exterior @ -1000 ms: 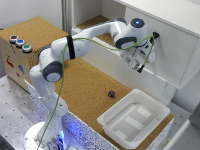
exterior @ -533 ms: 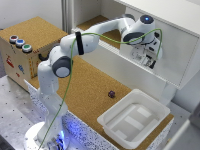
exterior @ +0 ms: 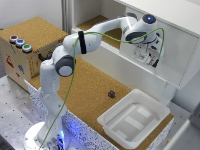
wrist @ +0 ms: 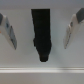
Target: Push the door to the left side
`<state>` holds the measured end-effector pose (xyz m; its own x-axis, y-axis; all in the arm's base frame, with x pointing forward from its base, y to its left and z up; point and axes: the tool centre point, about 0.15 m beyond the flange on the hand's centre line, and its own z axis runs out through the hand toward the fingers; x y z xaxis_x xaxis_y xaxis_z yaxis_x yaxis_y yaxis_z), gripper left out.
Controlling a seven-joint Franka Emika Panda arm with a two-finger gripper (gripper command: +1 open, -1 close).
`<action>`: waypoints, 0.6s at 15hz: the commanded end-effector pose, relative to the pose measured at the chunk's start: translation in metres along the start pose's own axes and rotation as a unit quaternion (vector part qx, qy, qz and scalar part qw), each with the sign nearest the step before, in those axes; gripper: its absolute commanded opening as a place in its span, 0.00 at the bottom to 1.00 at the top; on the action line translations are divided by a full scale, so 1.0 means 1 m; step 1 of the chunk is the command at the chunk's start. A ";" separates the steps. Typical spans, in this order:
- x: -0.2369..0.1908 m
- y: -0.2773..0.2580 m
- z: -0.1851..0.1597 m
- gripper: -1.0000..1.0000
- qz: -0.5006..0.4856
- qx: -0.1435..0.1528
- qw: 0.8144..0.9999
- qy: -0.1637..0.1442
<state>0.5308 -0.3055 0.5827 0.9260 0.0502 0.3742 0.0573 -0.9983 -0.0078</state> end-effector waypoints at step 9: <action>0.046 0.012 0.015 0.00 0.031 -0.004 0.999 -0.032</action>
<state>0.5482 -0.3041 0.5811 0.9180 0.0058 0.3966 0.0095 -0.9999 -0.0074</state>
